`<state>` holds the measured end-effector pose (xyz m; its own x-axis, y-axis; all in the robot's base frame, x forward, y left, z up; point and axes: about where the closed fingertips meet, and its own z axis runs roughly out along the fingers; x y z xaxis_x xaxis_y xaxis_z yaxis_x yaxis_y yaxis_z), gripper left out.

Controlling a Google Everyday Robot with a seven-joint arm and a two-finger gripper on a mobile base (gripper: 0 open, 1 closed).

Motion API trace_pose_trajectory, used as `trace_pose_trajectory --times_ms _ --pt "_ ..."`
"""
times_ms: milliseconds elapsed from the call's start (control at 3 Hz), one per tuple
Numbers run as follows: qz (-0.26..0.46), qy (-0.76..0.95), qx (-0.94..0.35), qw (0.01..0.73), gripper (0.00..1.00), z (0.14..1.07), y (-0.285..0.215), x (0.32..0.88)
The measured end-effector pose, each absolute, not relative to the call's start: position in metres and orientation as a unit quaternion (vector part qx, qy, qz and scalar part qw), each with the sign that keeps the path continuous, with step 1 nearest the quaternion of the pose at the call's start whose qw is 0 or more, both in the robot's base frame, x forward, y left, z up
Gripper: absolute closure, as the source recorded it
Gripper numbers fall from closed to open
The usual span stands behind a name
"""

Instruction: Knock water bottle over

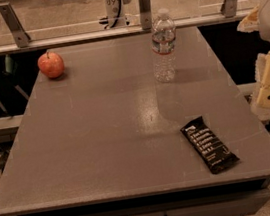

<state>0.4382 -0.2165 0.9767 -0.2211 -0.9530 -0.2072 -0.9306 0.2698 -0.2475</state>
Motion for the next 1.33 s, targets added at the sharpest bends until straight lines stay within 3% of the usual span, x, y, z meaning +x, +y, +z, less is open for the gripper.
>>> trace_pose_trajectory --times_ms 667,1333 --pt "-0.023 0.780 -0.599 0.180 0.00 0.969 -0.205 0.456" --pt "0.020 0.773 -0.574 0.268 0.00 0.936 -0.182 0.552"
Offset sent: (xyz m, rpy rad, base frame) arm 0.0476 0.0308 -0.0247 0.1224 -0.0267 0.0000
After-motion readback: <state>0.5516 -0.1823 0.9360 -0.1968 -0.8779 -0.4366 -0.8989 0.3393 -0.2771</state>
